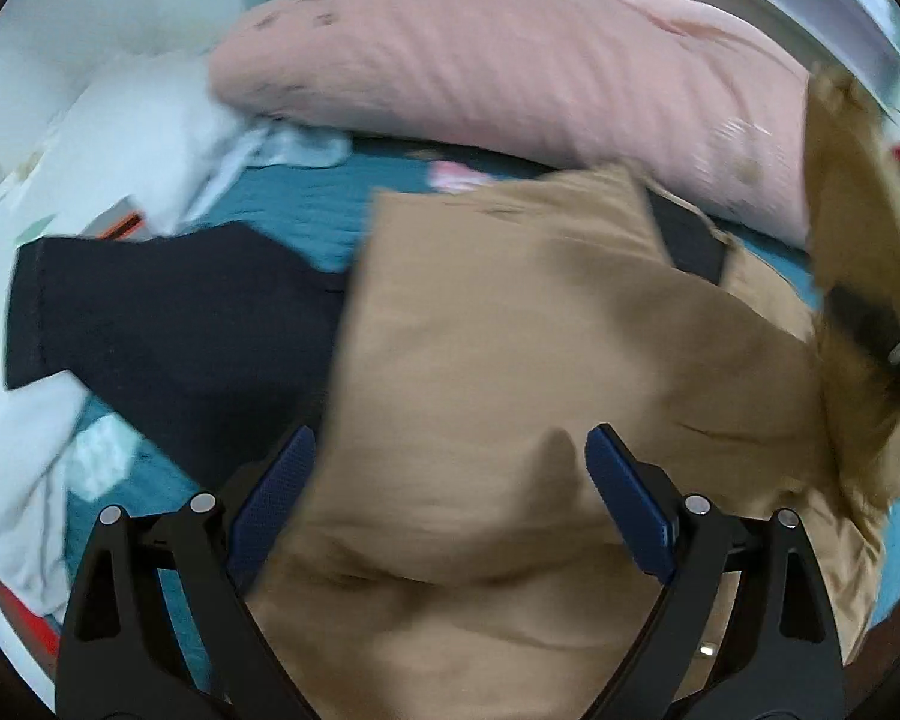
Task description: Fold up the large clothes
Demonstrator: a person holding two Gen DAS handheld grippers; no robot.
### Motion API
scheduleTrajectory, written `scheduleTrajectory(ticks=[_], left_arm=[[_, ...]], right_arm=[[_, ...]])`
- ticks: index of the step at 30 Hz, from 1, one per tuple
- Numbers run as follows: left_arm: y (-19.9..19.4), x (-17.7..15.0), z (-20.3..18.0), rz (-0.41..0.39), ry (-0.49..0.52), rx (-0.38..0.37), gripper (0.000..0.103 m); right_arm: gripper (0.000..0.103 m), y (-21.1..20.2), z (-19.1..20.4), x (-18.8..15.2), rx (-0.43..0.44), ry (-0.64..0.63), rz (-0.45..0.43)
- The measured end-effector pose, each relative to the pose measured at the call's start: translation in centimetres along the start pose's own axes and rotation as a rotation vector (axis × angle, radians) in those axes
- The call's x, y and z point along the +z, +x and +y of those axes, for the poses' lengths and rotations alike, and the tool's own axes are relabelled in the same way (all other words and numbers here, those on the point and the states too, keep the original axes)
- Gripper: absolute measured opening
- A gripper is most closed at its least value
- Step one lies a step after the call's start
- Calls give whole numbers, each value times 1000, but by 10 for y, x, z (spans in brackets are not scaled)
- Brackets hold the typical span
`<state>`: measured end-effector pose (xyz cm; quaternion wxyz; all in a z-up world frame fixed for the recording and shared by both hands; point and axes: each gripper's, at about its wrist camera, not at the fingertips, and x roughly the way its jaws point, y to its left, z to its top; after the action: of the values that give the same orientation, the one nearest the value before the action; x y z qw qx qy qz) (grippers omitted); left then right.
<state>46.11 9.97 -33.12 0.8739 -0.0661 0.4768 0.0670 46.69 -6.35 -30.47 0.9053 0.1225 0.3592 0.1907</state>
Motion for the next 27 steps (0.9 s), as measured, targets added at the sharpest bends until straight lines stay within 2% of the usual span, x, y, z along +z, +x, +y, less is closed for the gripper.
scheduleTrajectory(ticks=[2,6,9,11,13,15,17,18,19,21,23,24,25,26,27], left_arm=[[-1,5,19,-8,-22,9,92],[-6,11,42,-28,-34,23,92],[-16,19,47,-56,-47,13,92],[-30,26,48,-101,-64,-8,92],[-41,34,42,-137,-77,-42,92],[-49,43,31,-156,-90,-104,92],[-49,48,13,-151,-81,-185,92],[-46,50,0,-138,-73,-224,92],[-39,52,-18,-111,-51,-267,92],[-28,51,-44,-88,-31,-346,92],[-9,48,-71,-36,-11,-416,92],[7,43,-87,-4,6,-372,92],[24,38,-98,40,45,-279,92],[40,33,-102,96,66,-191,92],[55,26,-101,152,61,-133,92]], right_arm=[[7,33,15,-14,12,-14,67],[13,65,25,-41,-44,-45,155],[43,60,24,-48,39,-21,187],[76,35,27,-42,70,-60,158],[86,13,29,-37,52,-97,114],[87,-23,23,-27,24,-124,41],[87,-66,8,-20,-53,-178,-82],[89,-82,-2,-17,-95,-190,-135],[92,-97,-20,-10,-179,-178,-175],[93,-104,-55,1,-247,-124,-213],[93,-93,-97,14,-301,-37,-183],[92,-88,-111,18,-300,-11,-177],[85,-77,-131,22,-301,20,-147],[64,-68,-138,24,-330,24,-119],[53,-54,-145,26,-342,2,-68]])
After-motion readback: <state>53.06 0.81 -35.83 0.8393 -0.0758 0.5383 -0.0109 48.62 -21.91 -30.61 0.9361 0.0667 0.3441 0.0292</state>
